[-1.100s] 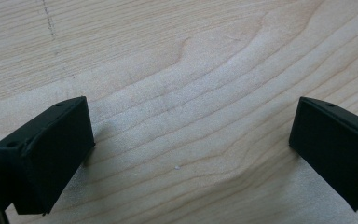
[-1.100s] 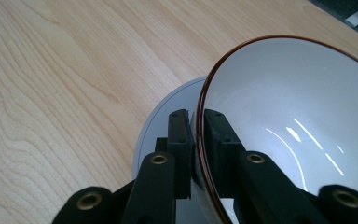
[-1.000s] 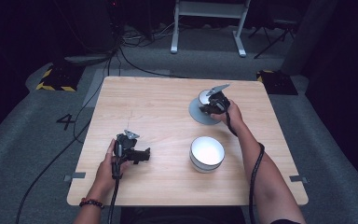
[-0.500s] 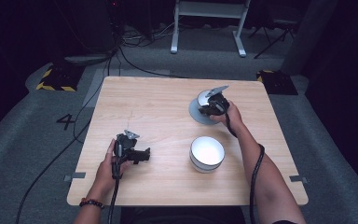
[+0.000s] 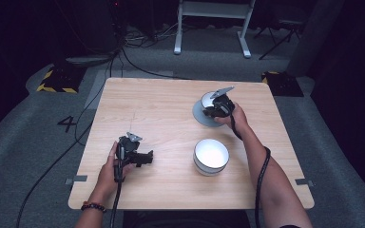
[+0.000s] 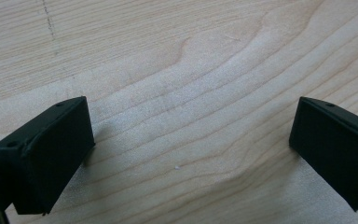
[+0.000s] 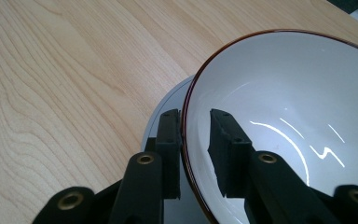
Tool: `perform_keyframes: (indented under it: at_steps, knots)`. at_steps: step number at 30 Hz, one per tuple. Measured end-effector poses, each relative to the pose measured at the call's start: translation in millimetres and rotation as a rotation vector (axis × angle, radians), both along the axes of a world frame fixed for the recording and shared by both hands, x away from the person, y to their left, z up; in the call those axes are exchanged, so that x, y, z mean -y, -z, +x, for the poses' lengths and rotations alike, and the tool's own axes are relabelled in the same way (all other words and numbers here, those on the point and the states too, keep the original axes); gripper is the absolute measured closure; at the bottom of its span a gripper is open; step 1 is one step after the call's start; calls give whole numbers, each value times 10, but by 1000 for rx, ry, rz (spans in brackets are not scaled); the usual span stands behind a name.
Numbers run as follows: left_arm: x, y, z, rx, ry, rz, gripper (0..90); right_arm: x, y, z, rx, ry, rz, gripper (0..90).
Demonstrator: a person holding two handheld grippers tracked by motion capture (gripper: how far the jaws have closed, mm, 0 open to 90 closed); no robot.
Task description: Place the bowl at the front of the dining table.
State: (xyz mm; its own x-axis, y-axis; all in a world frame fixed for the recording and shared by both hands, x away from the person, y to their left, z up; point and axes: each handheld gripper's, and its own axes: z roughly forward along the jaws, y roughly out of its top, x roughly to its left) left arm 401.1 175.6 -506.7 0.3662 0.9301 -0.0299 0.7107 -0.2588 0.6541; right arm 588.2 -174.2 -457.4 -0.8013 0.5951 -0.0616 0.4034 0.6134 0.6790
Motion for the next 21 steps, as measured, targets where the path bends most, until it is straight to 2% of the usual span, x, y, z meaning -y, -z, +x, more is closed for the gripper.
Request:
perform_keyframes:
  at_steps: [6, 17, 21]
  knots:
    - [1, 0, 0, 0, -1, -2, 0, 13, -18, -14, 6, -5, -4, 757]
    - [1, 0, 0, 0, -1, -1, 0, 57, -70, -87, 16, -19, -1, 696]
    - [1, 0, 0, 0, -1, -1, 0, 101, -111, -117, 21, -23, 18, 673]
